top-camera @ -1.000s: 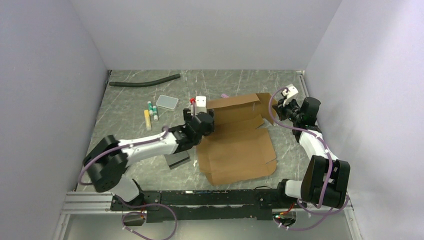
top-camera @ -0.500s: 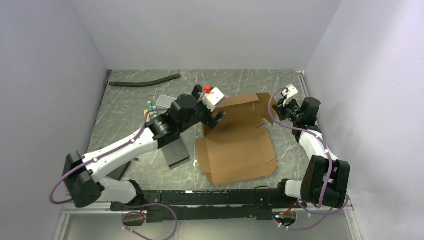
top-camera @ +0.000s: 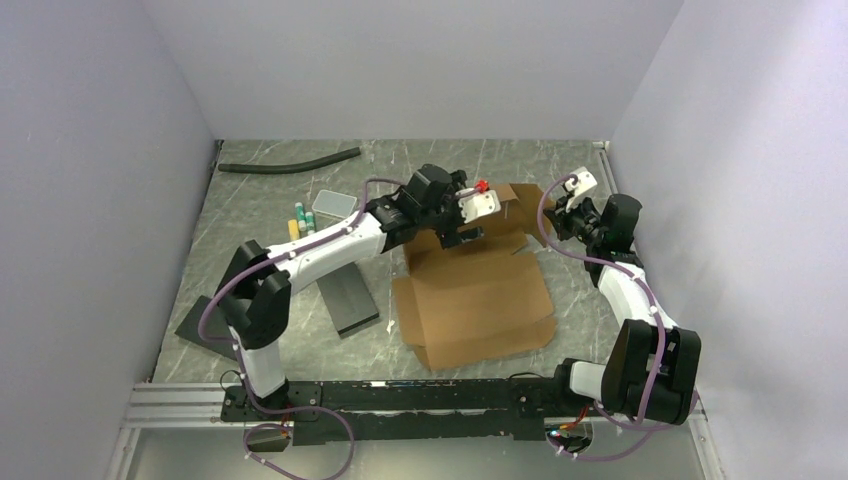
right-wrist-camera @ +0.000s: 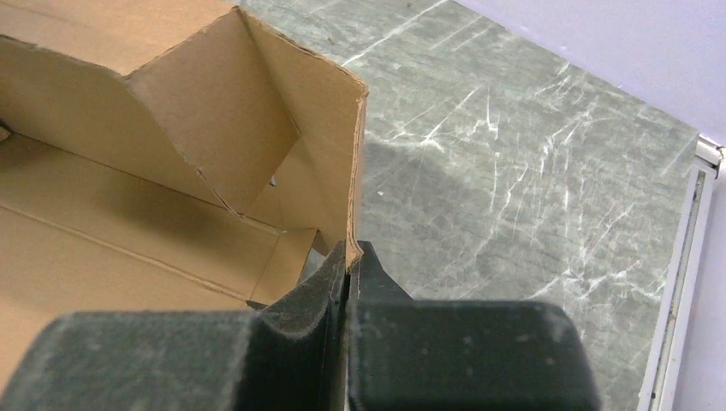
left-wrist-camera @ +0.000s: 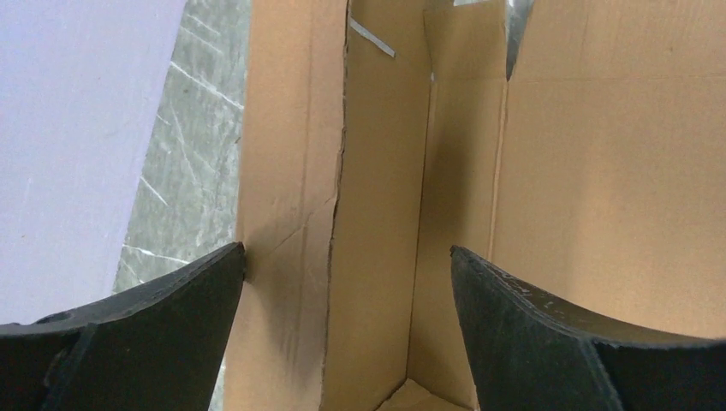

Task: Fold the paper box

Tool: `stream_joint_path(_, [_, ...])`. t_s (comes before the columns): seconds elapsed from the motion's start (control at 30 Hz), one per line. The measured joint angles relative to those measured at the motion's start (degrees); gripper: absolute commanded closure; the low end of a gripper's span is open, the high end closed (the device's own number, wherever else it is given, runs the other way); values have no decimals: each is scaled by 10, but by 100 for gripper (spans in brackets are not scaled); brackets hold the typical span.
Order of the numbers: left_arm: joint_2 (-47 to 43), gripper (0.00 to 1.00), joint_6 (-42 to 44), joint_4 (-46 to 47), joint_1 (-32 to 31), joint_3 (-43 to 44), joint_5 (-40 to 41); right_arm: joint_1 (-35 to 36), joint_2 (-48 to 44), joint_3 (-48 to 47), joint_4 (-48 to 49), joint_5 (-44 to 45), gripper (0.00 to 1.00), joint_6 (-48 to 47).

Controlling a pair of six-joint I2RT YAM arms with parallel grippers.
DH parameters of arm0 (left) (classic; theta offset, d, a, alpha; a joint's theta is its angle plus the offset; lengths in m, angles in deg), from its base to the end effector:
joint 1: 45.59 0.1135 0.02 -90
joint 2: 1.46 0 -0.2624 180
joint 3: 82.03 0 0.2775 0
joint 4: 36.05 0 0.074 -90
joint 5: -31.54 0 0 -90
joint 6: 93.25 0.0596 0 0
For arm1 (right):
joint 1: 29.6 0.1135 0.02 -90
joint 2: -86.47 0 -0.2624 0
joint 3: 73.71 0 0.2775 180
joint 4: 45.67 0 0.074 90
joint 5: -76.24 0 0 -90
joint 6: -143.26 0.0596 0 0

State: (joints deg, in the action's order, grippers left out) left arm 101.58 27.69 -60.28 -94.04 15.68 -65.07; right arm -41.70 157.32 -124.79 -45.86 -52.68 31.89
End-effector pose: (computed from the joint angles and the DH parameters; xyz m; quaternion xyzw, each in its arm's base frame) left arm 0.3075 -0.3573 0.2776 0.5733 0.6452 -0.1257 0.4890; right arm 0.3092 -0.0280 0.2264 -0.2530 0.7542 0.1055 0.5967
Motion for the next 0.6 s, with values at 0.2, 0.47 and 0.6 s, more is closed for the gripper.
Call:
stream_joint_path(0.2, [-4,13,29,83,-18,-38,65,4,0,0,-3,2,100,13])
stream_joint_path(0.47, [-8,29,146,280,-89,-158,249,15,0,0,-9,12,100,21])
stream_joint_path(0.6, [-3,31,203,367,-107,-178,311,16,1,0,-11,12,100,21])
